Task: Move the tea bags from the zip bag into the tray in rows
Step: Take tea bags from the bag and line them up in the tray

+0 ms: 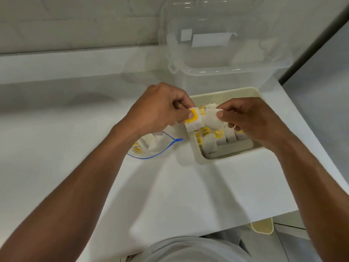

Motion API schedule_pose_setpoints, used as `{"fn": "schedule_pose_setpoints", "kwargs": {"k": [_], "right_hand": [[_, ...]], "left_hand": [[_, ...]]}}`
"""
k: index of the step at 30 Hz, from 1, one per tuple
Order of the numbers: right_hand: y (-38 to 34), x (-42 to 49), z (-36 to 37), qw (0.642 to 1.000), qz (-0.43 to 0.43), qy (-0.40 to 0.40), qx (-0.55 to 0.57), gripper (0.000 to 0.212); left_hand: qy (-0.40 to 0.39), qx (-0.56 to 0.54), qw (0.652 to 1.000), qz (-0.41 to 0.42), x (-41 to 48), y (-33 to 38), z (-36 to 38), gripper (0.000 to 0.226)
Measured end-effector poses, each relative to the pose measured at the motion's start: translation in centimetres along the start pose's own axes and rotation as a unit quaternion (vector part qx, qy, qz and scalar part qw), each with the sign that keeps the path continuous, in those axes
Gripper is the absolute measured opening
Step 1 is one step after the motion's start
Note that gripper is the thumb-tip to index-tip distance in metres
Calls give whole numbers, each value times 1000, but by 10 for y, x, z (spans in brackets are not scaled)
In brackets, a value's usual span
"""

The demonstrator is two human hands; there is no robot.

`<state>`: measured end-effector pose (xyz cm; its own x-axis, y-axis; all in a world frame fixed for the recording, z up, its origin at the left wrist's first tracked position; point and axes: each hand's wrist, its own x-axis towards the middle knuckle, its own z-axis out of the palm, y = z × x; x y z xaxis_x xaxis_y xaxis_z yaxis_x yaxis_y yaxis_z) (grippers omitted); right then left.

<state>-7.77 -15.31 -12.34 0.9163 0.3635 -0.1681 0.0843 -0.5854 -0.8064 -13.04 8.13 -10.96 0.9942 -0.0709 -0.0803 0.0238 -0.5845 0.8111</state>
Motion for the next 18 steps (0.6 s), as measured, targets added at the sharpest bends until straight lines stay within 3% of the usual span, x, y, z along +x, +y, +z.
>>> {"fn": "schedule_pose_setpoints", "kwargs": {"k": [5,9,13,18], "right_hand": [[33,-2,-29,999,21,-14,-40,7],[59,5,-46,995,44,-53,-68,4],[77,17,-59,992,11,-72,-105,7],[94,29,-67,966,-2,-173,-192,9]], "left_hand": [[-21,121,992,35,18,17,36,9],[-37,210,977,4,31,25,69,8],[-45,288,957,-2,41,26,100,9],[-82,299,951,-18,52,24,129,13]]}}
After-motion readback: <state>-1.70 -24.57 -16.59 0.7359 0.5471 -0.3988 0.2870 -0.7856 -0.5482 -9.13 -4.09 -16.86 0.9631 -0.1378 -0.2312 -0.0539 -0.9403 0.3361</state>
